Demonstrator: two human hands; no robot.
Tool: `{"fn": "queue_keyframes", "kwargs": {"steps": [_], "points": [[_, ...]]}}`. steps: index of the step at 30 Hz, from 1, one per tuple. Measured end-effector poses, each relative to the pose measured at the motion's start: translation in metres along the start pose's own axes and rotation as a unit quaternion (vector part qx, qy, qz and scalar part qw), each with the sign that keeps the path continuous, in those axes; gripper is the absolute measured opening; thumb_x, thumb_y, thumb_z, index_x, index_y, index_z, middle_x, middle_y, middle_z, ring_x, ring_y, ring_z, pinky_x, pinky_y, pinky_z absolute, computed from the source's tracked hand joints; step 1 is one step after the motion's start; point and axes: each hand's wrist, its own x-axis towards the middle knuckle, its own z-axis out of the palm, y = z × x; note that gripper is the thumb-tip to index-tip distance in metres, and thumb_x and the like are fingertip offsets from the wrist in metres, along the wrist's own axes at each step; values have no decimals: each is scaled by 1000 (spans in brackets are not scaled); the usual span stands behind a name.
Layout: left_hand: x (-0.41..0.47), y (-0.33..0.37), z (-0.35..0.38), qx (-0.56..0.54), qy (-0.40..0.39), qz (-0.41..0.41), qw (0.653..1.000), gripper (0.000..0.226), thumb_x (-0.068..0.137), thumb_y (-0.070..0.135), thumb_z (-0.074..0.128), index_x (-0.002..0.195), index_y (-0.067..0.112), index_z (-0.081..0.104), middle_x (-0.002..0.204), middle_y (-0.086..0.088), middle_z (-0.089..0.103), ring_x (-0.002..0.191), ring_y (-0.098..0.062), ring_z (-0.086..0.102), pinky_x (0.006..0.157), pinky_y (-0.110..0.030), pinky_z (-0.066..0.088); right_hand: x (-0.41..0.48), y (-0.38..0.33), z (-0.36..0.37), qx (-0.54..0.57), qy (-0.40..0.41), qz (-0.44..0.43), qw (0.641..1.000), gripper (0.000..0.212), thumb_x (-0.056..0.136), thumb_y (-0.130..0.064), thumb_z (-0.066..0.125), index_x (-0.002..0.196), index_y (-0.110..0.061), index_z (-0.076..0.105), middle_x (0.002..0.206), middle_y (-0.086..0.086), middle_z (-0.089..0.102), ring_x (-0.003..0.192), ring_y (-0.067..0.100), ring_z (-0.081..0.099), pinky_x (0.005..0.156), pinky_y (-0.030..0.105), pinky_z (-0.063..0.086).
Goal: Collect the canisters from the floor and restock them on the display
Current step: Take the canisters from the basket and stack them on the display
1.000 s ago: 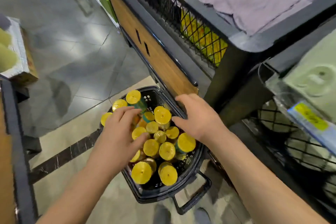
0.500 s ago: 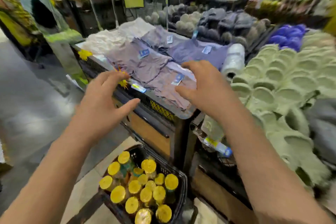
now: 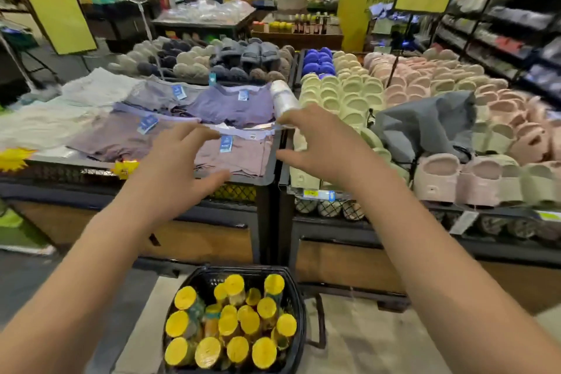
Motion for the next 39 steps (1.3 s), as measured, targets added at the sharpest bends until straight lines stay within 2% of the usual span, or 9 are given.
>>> {"fn": "queue_keyframes", "kwargs": {"steps": [2, 6, 11, 13, 16, 26, 33, 36, 39], "points": [[-19, 0, 2, -9, -18, 15, 1000, 63, 84, 53, 69, 139, 26, 53, 142, 2, 49, 136, -22, 41, 112, -45, 39, -32, -1, 5, -7, -23, 4, 1000, 55, 88, -48, 69, 137, -26, 57, 129, 3, 58, 121, 24, 53, 95, 46, 49], [-53, -8, 6, 2, -26, 20, 999, 65, 84, 53, 70, 140, 24, 54, 140, 1, 50, 133, -21, 43, 109, -39, 37, -88, 0, 18, -9, -48, 25, 998, 55, 92, -53, 63, 142, -34, 51, 137, -7, 52, 125, 15, 51, 93, 37, 48], [-92, -36, 23, -17, -63, 13, 998, 66, 83, 56, 70, 139, 26, 53, 140, 1, 51, 134, -24, 45, 112, -47, 40, -131, -9, 41, -27, -50, 59, 997, 54, 92, -56, 61, 141, -35, 50, 136, -9, 53, 124, 17, 53, 93, 40, 50], [-108, -50, 29, -31, -77, 13, 996, 67, 84, 59, 67, 140, 26, 52, 141, 2, 50, 134, -22, 44, 113, -44, 40, -143, -16, 52, -34, -68, 82, 994, 56, 92, -57, 60, 143, -35, 49, 139, -9, 52, 126, 16, 53, 94, 37, 50], [-125, -82, 36, -47, -90, 11, 995, 67, 84, 59, 65, 140, 26, 52, 141, 4, 49, 133, -19, 45, 113, -37, 38, -146, -32, 75, -45, -92, 103, 989, 57, 92, -57, 59, 143, -34, 49, 141, -10, 51, 128, 14, 52, 96, 37, 50], [-169, -229, 80, -99, -181, -68, 976, 65, 88, 52, 67, 144, 30, 45, 144, 11, 44, 136, -11, 40, 112, -36, 39, -123, -77, 197, -76, -137, 188, 970, 54, 94, -53, 59, 142, -30, 52, 138, -7, 56, 124, 16, 56, 96, 37, 49], [-202, -301, 162, -98, -240, -148, 955, 50, 99, 32, 58, 146, 22, 45, 138, 5, 50, 132, -15, 47, 104, -26, 35, -150, -36, 278, -16, -133, 303, 944, 56, 95, -52, 60, 145, -28, 50, 136, -9, 56, 122, 12, 56, 93, 34, 51], [-221, -326, 209, -98, -269, -190, 939, 50, 99, 32, 58, 147, 23, 45, 135, 6, 49, 128, -13, 49, 103, -26, 37, -166, -10, 319, -17, -147, 319, 936, 57, 94, -54, 57, 144, -27, 51, 134, -8, 59, 120, 12, 58, 89, 32, 50], [-239, -349, 266, -98, -273, -220, 931, 48, 100, 30, 56, 146, 23, 45, 134, 2, 51, 124, -16, 52, 99, -27, 39, -181, 23, 366, -20, -149, 320, 935, 59, 93, -50, 59, 144, -23, 53, 133, -4, 61, 120, 16, 59, 93, 38, 52]]}}
